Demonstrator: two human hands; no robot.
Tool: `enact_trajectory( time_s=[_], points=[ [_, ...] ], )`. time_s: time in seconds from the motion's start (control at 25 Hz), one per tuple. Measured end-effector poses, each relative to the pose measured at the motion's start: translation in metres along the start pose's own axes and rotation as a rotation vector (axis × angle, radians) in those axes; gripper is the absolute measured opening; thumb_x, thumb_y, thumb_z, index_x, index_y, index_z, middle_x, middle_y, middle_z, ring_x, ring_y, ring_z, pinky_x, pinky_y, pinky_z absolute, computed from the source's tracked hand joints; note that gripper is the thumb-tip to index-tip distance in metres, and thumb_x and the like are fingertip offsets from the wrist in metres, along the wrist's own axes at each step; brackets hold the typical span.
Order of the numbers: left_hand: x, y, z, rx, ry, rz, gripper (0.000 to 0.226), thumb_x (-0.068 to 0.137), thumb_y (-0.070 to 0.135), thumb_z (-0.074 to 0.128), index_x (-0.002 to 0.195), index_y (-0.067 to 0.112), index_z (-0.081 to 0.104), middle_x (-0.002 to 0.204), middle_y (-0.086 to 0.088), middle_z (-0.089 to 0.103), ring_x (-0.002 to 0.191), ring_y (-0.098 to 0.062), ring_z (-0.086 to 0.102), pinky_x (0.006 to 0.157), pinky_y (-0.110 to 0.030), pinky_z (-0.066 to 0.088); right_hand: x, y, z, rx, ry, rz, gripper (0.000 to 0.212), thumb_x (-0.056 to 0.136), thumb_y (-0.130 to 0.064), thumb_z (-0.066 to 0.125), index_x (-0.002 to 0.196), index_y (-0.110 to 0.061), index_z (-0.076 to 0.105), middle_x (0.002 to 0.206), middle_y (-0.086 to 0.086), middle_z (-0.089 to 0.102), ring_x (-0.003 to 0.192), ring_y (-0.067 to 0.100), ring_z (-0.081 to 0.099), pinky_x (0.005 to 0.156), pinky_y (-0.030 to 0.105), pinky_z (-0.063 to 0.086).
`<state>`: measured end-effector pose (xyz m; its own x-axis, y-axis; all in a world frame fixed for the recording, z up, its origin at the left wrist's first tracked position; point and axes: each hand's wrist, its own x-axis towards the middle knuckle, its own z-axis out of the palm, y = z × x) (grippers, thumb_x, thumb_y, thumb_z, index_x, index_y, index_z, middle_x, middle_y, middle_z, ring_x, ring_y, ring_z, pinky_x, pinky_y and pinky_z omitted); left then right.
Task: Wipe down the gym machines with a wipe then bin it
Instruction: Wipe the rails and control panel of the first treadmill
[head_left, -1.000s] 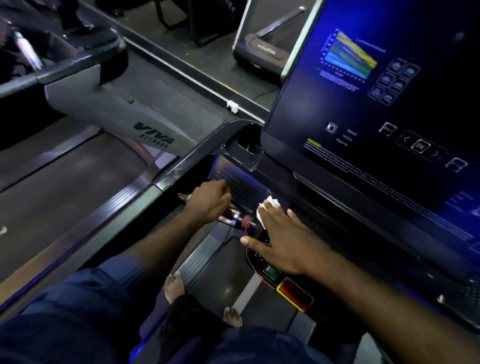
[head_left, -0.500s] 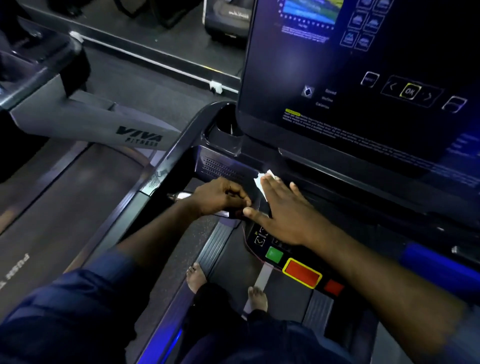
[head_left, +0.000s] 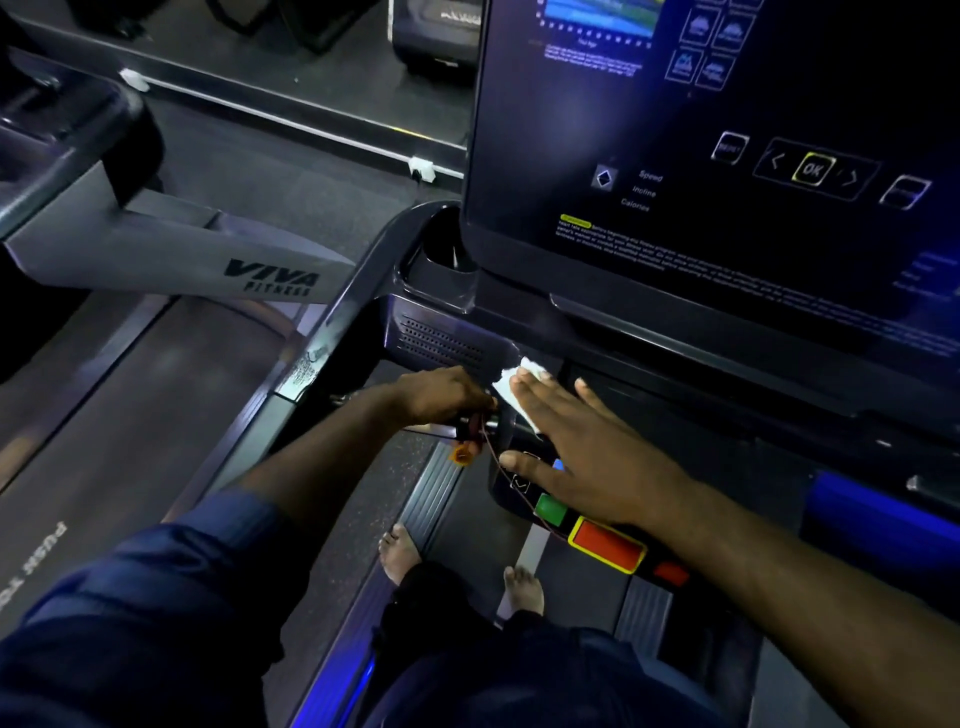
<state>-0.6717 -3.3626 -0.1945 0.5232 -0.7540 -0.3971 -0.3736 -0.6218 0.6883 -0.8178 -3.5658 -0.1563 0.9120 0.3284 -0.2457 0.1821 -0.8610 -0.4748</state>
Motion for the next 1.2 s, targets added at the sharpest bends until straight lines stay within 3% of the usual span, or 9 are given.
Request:
enact_trajectory(
  time_s=[0.08,0.16,0.28,0.4,0.48,0.6,0.68,0.92,1.2],
  points=[
    [0.004,-0.006,-0.004,-0.107,-0.097,0.095,0.022,0.094,0.010,0.059,0.086,-0.007,0.070,0.073,-0.017,0.068,0.062,-0.031,0.068,0.060,-0.035,0.050,-0.018,0.000,0.006,0.059,0.055,-0.028,0.068,0.106,-0.060,0.027,0.166,-0.033,0.008,0.171,-0.018,0.002,0.154,-0.008,-0.007,0.129,0.028,-0.004],
    [0.008,-0.010,-0.003,-0.182,-0.160,0.010,0.018,0.091,0.006,0.060,0.081,-0.005,0.069,0.067,-0.018,0.066,0.058,-0.032,0.066,0.061,-0.031,0.044,-0.023,0.003,0.011,0.060,0.111,-0.057,0.056,0.110,-0.047,0.031,0.163,-0.034,0.021,0.168,-0.019,0.012,0.154,-0.009,0.001,0.127,0.023,-0.003],
    [0.004,-0.004,0.009,-0.274,0.072,-0.232,0.018,0.097,0.022,0.065,0.087,0.010,0.073,0.069,0.006,0.069,0.066,-0.014,0.064,0.074,-0.035,0.049,-0.019,0.009,0.017,0.047,0.193,-0.150,0.050,0.110,-0.036,0.039,0.159,-0.029,0.038,0.166,-0.013,0.028,0.155,-0.002,0.018,0.128,0.026,0.009],
    [-0.014,-0.002,0.011,-0.468,0.181,-0.252,0.005,0.092,0.026,0.075,0.094,0.021,0.076,0.078,0.009,0.075,0.072,-0.007,0.068,0.077,-0.034,0.054,-0.006,0.015,0.011,0.143,0.231,-0.172,0.046,0.108,-0.024,0.055,0.152,-0.031,0.050,0.160,-0.013,0.041,0.150,-0.004,0.029,0.126,0.022,0.015],
    [-0.030,0.009,0.011,-0.609,0.158,-0.271,0.037,0.081,0.025,0.082,0.115,0.016,0.070,0.099,0.000,0.077,0.089,-0.014,0.071,0.084,-0.032,0.053,0.005,0.016,0.007,0.214,0.248,-0.150,0.040,0.107,-0.027,0.057,0.147,-0.031,0.058,0.156,-0.011,0.049,0.146,-0.006,0.034,0.125,0.023,0.018],
    [-0.049,0.024,0.023,0.006,0.160,-0.241,0.090,0.059,0.074,0.077,0.137,0.033,0.059,0.116,0.012,0.071,0.111,-0.013,0.065,0.106,-0.038,0.041,0.019,0.010,0.008,0.274,0.325,-0.119,0.030,0.104,-0.025,0.062,0.132,-0.025,0.071,0.145,-0.006,0.062,0.139,0.002,0.049,0.122,0.025,0.029],
    [-0.055,0.032,0.031,0.249,0.249,-0.207,0.091,0.059,0.082,0.077,0.135,0.034,0.062,0.114,0.012,0.069,0.111,-0.014,0.061,0.110,-0.041,0.037,0.023,0.005,0.007,0.298,0.352,-0.080,0.025,0.103,-0.023,0.063,0.124,-0.020,0.075,0.134,-0.003,0.070,0.131,0.006,0.058,0.114,0.006,0.024],
    [-0.059,0.033,0.029,0.249,0.222,-0.221,0.079,0.058,0.071,0.090,0.121,0.030,0.064,0.112,0.010,0.059,0.108,-0.014,0.047,0.112,-0.043,0.030,0.029,-0.003,0.000,0.366,0.347,-0.007,0.019,0.102,-0.016,0.064,0.112,-0.019,0.080,0.125,-0.003,0.074,0.122,-0.007,0.057,0.096,-0.009,0.022],
    [-0.053,0.018,0.030,0.310,0.199,-0.156,0.087,0.054,0.077,0.087,0.121,0.030,0.058,0.111,0.014,0.054,0.109,-0.013,0.044,0.105,-0.041,0.030,0.049,-0.011,0.006,0.316,0.317,0.106,0.021,0.104,-0.024,0.060,0.111,-0.024,0.080,0.131,-0.002,0.071,0.137,0.006,0.052,0.111,0.004,0.018]
  ],
)
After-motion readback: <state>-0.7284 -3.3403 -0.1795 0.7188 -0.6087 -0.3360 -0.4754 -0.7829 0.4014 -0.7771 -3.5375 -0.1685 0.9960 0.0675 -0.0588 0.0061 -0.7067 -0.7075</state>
